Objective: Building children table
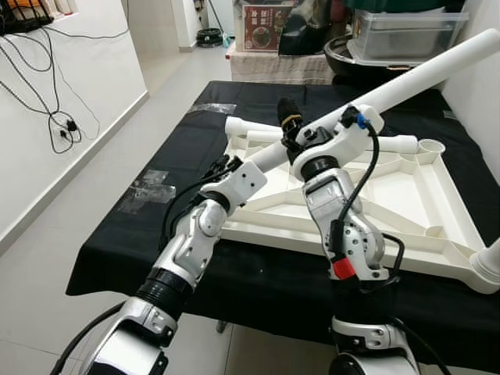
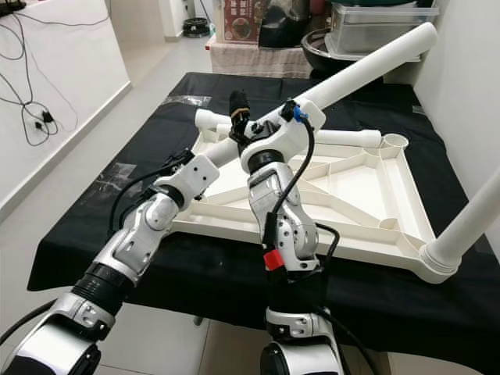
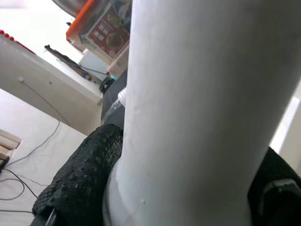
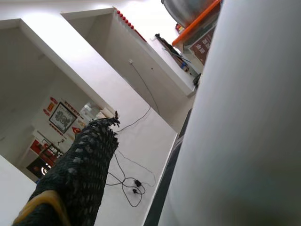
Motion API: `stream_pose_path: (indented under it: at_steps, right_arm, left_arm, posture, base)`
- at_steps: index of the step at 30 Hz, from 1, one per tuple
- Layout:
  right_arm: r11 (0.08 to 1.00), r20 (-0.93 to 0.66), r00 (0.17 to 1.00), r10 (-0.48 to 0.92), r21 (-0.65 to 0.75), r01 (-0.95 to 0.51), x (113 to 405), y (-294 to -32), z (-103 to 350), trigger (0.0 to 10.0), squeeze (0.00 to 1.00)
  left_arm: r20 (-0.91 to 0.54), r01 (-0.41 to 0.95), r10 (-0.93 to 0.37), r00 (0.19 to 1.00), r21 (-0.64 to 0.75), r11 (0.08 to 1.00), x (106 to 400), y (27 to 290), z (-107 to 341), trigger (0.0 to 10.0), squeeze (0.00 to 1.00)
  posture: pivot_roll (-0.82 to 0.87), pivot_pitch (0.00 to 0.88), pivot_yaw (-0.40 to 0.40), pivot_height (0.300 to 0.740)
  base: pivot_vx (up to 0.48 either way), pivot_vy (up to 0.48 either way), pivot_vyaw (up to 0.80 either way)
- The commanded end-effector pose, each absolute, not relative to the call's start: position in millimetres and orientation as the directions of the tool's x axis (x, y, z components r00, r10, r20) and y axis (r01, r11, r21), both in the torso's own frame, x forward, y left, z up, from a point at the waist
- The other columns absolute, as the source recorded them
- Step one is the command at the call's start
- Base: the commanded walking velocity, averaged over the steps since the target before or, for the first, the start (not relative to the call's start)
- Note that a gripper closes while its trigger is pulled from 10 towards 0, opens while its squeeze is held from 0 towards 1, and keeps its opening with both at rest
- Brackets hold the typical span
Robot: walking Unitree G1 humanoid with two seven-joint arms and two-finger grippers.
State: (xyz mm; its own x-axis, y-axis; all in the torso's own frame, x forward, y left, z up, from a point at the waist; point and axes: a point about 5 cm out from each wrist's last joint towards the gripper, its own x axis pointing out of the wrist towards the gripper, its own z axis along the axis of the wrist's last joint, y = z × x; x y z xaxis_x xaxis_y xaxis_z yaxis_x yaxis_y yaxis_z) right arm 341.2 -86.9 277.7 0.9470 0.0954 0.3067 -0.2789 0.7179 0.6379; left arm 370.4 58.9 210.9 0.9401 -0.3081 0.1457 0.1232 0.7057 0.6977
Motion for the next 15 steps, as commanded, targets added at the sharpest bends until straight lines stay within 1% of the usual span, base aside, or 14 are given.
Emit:
stream_pose_path:
  at_steps: [1,15]
  right_arm:
    - [0.619,0.219,0.967,0.127,0.744,-0.250,333.4,-56.9,250.4,10.0,0.00]
    - [0.614,0.218,0.967,0.131,0.748,-0.252,332.3,-51.4,248.1,10.0,0.00]
  left_arm:
    - [0.159,0.123,-0.317,0.935,0.693,0.710,371.0,53.9,214.0,10.0,0.00]
    - [0.198,0.118,-0.333,0.922,0.675,0.728,371.6,40.9,224.6,10.0,0.00]
  posture:
    - [0.04,0.065,0.016,0.740]
    - [0.04,0.071,0.014,0.740]
  base:
    - [0.000,0.000,0.00]
    - [0.000,0.000,0.00]
